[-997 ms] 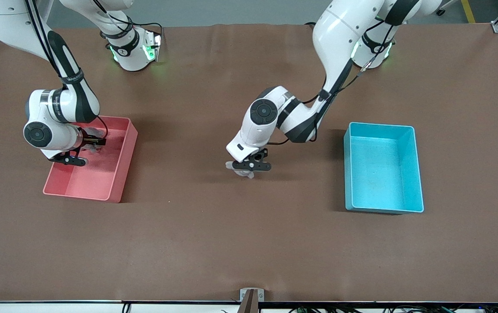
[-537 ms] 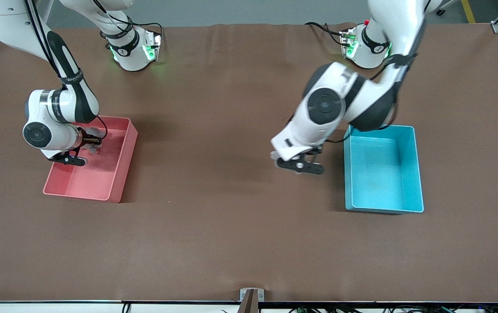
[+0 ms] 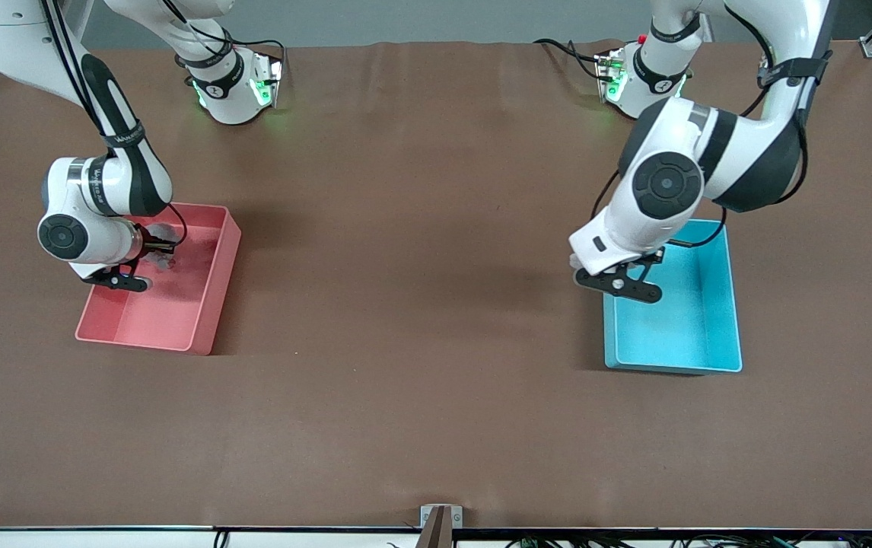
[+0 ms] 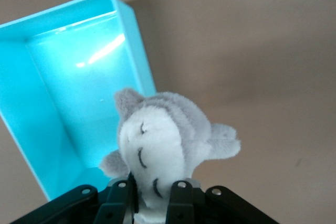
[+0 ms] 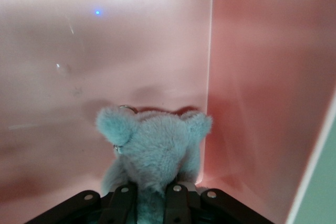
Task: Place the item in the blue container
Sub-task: 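Release the plush into the blue box while the right gripper lifts the second plush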
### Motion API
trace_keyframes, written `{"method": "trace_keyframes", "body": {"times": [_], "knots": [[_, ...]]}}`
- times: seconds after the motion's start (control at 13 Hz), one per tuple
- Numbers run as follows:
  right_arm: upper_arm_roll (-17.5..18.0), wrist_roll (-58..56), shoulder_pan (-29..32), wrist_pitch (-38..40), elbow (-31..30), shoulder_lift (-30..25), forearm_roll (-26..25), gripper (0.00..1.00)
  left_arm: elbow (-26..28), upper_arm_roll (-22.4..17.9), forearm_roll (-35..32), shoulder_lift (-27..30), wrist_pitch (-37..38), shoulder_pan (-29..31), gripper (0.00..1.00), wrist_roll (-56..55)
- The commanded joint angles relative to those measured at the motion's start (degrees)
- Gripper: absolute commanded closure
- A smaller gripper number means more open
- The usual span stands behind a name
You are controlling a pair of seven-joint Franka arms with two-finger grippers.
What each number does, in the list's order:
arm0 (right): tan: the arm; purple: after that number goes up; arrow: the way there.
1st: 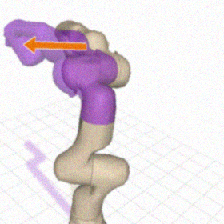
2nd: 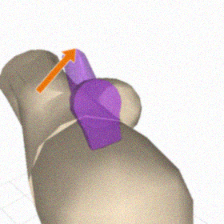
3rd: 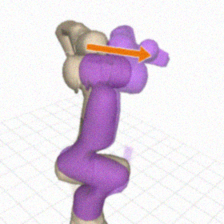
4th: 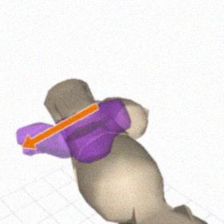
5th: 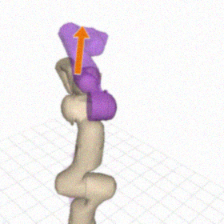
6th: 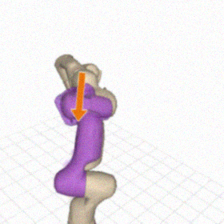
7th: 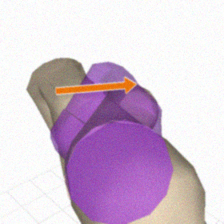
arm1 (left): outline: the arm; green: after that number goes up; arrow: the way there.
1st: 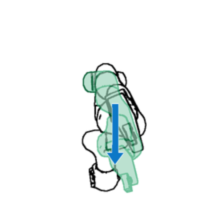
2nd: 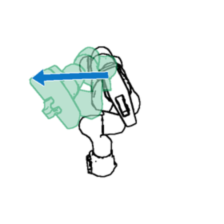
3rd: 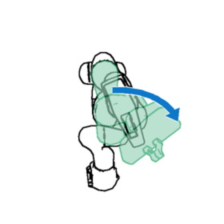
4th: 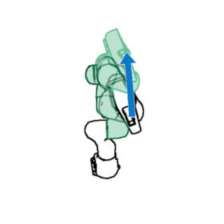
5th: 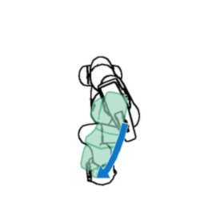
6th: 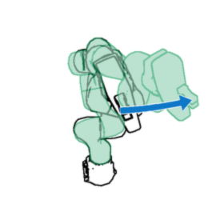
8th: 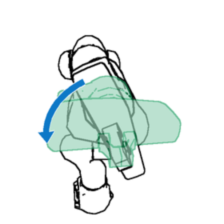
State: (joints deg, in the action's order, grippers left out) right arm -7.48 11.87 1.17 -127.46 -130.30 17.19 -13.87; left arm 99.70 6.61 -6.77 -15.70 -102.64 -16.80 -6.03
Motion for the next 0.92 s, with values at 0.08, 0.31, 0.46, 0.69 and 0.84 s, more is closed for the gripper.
{"method": "trace_keyframes", "body": {"times": [0.08, 0.31, 0.46, 0.69, 0.84], "knots": [[1.41, -0.09, 0.85, 9.29, 8.45, -0.14, -0.46, 0.98, 8.56, 0.68, -0.87, 4.27, -5.87, 7.37, 0.85, 8.91], [1.94, 0.0, -1.16, 18.09, 16.02, -0.22, 2.87, 0.98, 14.11, 0.68, -0.87, 5.24, -12.56, 12.91, 0.86, 16.56], [1.85, 0.52, -3.36, 24.25, 21.29, -0.14, 8.92, 0.98, 18.06, 0.77, -0.87, 4.98, -19.05, 16.69, 0.87, 22.95], [1.85, 3.32, -5.99, 28.84, 26.75, -0.22, 17.11, 0.98, 19.48, 0.59, -0.87, 2.79, -21.63, 17.85, 0.87, 24.92], [1.94, 11.64, -10.72, 28.76, 28.08, -0.22, 18.79, 0.98, 19.48, 0.77, -3.75, 0.33, -23.47, 19.6, 0.87, 25.71]]}}
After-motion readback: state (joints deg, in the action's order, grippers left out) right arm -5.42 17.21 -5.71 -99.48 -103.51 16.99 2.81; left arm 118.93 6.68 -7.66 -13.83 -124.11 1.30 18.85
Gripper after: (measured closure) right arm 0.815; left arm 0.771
